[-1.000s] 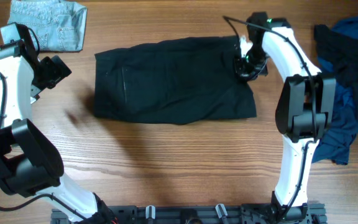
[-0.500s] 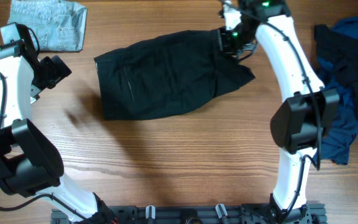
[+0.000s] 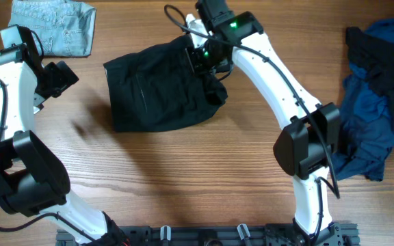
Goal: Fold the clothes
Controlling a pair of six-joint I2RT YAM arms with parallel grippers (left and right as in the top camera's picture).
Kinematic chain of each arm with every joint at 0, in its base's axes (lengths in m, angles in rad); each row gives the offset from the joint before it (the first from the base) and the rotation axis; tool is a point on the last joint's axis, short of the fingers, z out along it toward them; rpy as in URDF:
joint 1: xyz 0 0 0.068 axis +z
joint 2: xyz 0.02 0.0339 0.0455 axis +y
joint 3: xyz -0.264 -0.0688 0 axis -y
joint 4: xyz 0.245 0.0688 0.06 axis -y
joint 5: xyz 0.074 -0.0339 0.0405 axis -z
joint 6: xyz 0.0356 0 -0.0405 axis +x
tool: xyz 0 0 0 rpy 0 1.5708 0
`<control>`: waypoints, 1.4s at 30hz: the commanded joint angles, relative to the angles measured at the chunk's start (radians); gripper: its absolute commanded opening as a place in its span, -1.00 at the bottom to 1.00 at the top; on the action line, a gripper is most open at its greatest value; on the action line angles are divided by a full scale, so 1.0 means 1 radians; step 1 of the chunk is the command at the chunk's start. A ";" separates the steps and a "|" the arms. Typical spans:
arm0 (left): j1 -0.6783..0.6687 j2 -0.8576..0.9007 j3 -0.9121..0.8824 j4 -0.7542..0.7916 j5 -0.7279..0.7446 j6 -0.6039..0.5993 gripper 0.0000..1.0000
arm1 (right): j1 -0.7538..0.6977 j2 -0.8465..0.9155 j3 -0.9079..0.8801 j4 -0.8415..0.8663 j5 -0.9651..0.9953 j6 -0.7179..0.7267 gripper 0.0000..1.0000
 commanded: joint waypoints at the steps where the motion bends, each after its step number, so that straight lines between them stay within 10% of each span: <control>1: 0.005 0.016 -0.001 0.002 0.012 0.016 1.00 | -0.004 0.031 0.010 -0.013 0.005 -0.004 -0.91; 20: 0.004 0.016 -0.001 -0.036 0.335 0.126 1.00 | -0.292 0.031 0.010 -0.084 0.032 -0.050 -0.85; 22: 0.002 0.016 -0.001 -0.036 0.377 0.126 1.00 | -0.307 0.032 0.010 -0.090 0.095 -0.060 -0.60; 26: -0.018 0.015 -0.001 -0.035 0.445 0.127 0.99 | -0.322 0.033 0.009 -0.093 0.296 -0.057 0.49; 32: -0.092 0.015 -0.001 -0.025 0.480 0.151 1.00 | -0.332 0.033 0.009 -0.082 0.386 -0.009 0.99; 39: -0.191 0.016 -0.001 0.017 0.480 0.147 1.00 | -0.330 0.019 0.011 0.035 0.066 -0.027 0.75; 42: -0.224 0.016 -0.001 0.036 0.480 0.147 1.00 | -0.330 0.019 0.010 0.122 -0.213 -0.063 0.05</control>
